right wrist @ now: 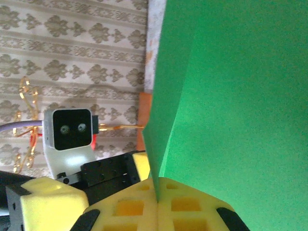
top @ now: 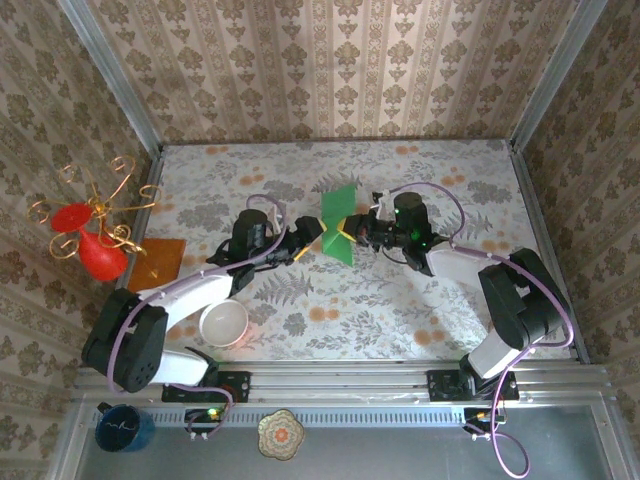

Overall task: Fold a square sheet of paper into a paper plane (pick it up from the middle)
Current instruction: Pick up the paper from the center of the table, then turn over the paper at the center of the table.

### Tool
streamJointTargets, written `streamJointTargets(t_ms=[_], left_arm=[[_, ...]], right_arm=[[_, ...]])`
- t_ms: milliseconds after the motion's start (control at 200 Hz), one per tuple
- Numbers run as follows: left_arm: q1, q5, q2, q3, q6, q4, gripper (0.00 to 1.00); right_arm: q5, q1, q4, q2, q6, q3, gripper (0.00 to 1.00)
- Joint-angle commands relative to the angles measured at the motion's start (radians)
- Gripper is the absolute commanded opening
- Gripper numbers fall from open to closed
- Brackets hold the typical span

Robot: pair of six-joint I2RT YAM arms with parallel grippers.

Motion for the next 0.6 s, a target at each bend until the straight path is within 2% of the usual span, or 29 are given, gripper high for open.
streamJointTargets(t_ms=[0, 195, 595], left_arm=[[-0.011, 0.070, 0.033, 0.000, -0.058, 0.177, 0.95], [-0.027, 0.105, 0.066, 0.039, -0.067, 0.192, 0.88], [-0.017, 0.128, 0.115, 0.016, -0.131, 0.332, 0.54]], right_arm=[[-0.068, -0.004, 0.101, -0.027, 0.063, 0.039, 0.03], [-0.088, -0.009, 0.136, -0.024, 0.097, 0.044, 0.03], [-0.092, -0.021, 0.139, -0.015, 0.098, 0.031, 0.04]])
